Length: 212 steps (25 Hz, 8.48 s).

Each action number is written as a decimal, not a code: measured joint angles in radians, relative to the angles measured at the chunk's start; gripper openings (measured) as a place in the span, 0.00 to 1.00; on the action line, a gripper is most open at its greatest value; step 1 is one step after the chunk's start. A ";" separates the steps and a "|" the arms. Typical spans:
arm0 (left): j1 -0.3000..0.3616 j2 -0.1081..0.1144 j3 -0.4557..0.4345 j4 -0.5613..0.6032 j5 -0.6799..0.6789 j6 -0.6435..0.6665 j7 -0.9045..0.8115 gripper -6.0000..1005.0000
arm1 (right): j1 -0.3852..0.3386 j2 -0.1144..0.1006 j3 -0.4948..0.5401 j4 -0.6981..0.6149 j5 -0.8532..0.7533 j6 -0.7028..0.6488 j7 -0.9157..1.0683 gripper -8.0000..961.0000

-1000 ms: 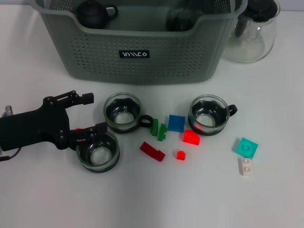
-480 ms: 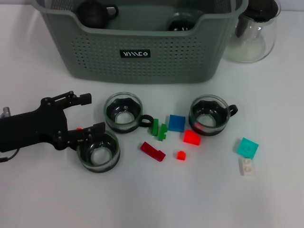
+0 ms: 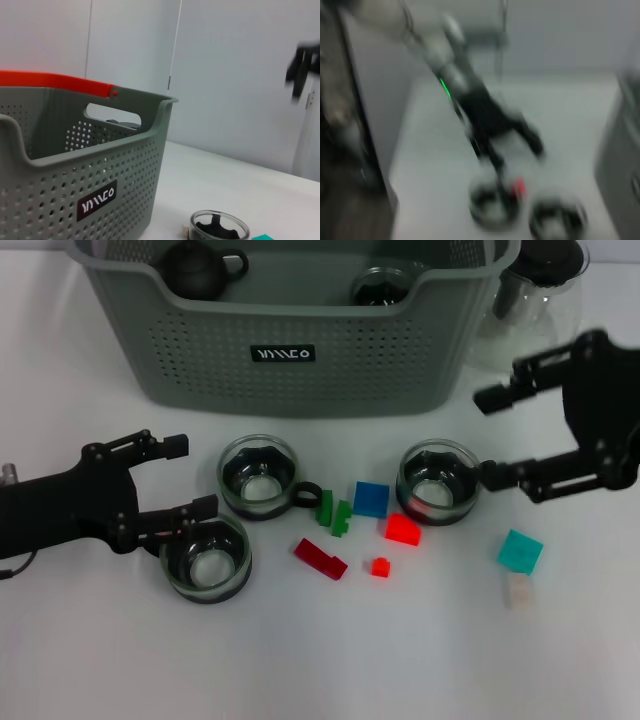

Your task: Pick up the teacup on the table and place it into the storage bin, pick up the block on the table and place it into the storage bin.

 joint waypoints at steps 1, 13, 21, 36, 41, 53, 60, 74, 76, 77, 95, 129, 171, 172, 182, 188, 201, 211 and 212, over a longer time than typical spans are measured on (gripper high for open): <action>-0.001 -0.001 0.000 0.000 0.000 0.000 0.000 0.85 | 0.006 0.011 -0.003 -0.002 -0.058 -0.001 0.002 0.73; 0.013 -0.004 -0.005 0.000 -0.001 0.000 -0.002 0.85 | 0.223 0.039 -0.187 0.307 -0.455 0.113 0.062 0.68; 0.021 -0.002 -0.015 -0.002 -0.001 0.004 -0.001 0.85 | 0.268 0.040 -0.320 0.388 -0.482 0.245 0.077 0.65; 0.016 -0.005 -0.015 -0.002 -0.003 0.000 0.000 0.85 | 0.271 0.045 -0.472 0.572 -0.475 0.495 0.119 0.60; 0.017 -0.006 -0.015 -0.002 -0.003 0.000 0.000 0.85 | 0.271 0.040 -0.466 0.572 -0.452 0.498 0.120 0.52; 0.017 -0.006 -0.015 -0.003 -0.001 -0.001 0.000 0.85 | 0.274 0.036 -0.391 0.541 -0.423 0.400 0.098 0.11; 0.017 -0.006 -0.015 -0.003 -0.001 -0.002 0.000 0.85 | 0.275 0.012 0.015 0.425 -0.126 0.141 0.005 0.07; 0.005 -0.010 -0.015 -0.015 -0.003 -0.017 0.000 0.84 | 0.374 0.033 -0.139 0.400 -0.095 0.890 0.402 0.07; 0.005 -0.013 -0.015 -0.015 -0.003 -0.025 0.000 0.84 | 0.481 0.035 -0.183 0.516 -0.240 0.974 0.525 0.07; 0.005 -0.014 -0.015 -0.015 -0.003 -0.028 0.000 0.84 | 0.537 0.036 -0.193 0.587 -0.304 1.006 0.575 0.07; -0.010 -0.017 -0.012 -0.015 0.003 -0.034 -0.006 0.84 | 0.821 0.031 -0.228 1.176 -0.539 1.147 0.674 0.07; 0.013 0.001 0.002 0.009 0.008 0.016 -0.051 0.84 | -0.162 0.000 0.177 0.369 0.306 0.152 -0.335 0.53; 0.031 -0.119 1.096 1.082 0.719 -0.060 -1.553 0.68 | -0.101 0.020 0.354 0.379 -0.109 0.118 -0.292 0.51; 0.030 -0.119 1.094 1.081 0.719 -0.062 -1.555 0.64 | -0.099 0.020 0.354 0.384 -0.109 0.118 -0.292 0.51; 0.018 -0.120 1.201 1.027 0.688 -0.100 -1.552 0.54 | -0.088 0.013 0.354 0.415 -0.110 0.118 -0.295 0.51; 0.004 -0.120 1.206 1.012 0.699 -0.115 -1.568 0.48 | -0.089 0.012 0.354 0.423 -0.110 0.115 -0.295 0.51; -0.011 -0.119 1.145 1.016 0.685 -0.073 -1.563 0.15 | -0.089 0.011 0.366 0.424 -0.106 0.109 -0.295 0.51; -0.149 -0.098 0.486 0.713 0.059 0.257 -1.077 0.06 | -0.089 0.013 0.366 0.427 -0.105 0.109 -0.295 0.51; -0.185 -0.082 0.390 0.608 -0.022 0.292 -1.027 0.06 | -0.089 0.013 0.366 0.427 -0.105 0.109 -0.295 0.51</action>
